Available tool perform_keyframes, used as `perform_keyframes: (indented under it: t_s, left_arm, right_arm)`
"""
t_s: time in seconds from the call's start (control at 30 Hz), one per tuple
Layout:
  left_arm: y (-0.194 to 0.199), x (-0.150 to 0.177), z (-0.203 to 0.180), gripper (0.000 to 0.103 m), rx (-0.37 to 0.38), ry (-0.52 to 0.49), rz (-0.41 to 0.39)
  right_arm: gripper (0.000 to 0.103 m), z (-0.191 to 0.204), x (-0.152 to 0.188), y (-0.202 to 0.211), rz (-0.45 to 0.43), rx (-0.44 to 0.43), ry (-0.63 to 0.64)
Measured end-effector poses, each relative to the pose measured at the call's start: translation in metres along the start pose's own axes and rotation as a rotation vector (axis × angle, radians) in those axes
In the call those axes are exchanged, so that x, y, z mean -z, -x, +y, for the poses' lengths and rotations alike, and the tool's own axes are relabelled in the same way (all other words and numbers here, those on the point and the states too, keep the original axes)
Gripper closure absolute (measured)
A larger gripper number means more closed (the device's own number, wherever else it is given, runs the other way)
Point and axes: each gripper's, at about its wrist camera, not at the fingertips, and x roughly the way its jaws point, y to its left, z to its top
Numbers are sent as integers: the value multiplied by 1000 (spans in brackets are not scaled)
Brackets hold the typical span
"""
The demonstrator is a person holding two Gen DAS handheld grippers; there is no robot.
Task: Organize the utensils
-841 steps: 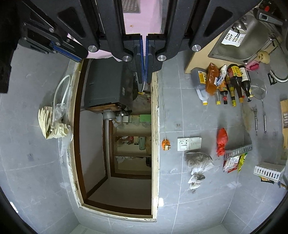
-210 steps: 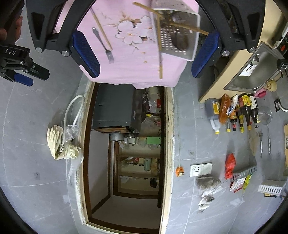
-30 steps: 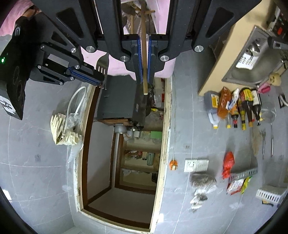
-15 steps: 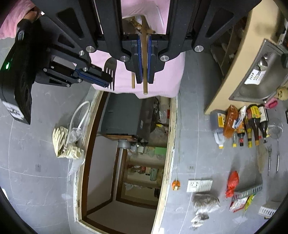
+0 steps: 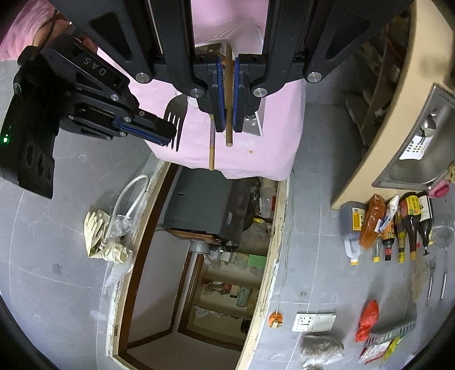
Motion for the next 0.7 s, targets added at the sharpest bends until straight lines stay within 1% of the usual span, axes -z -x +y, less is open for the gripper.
perform_keyframes:
  t_s: [0.23, 0.3, 0.43, 0.53, 0.63, 0.67, 0.7]
  left_arm:
    - [1, 1, 7, 97, 38, 38, 14]
    - [1, 2, 9, 97, 53, 45, 21]
    - [3, 3, 9, 97, 56, 32, 36]
    - [6, 4, 8, 96, 56, 22, 33]
    - [10, 5, 6, 94, 52, 21, 30]
    - [12, 6, 4, 92, 50, 21, 27]
    - [14, 6, 3, 88, 44, 20, 20]
  right_arm:
    - [97, -4, 11, -2, 16, -20, -57]
    - [91, -5, 11, -2, 15, -27, -80]
    - [90, -9, 14, 5, -3, -23, -127]
    - [90, -10, 14, 14, -15, -2, -139]
    - [80, -13, 14, 25, -30, 26, -168]
    - [76, -13, 15, 30, -38, 35, -178]
    - [74, -14, 15, 34, -43, 44, -185]
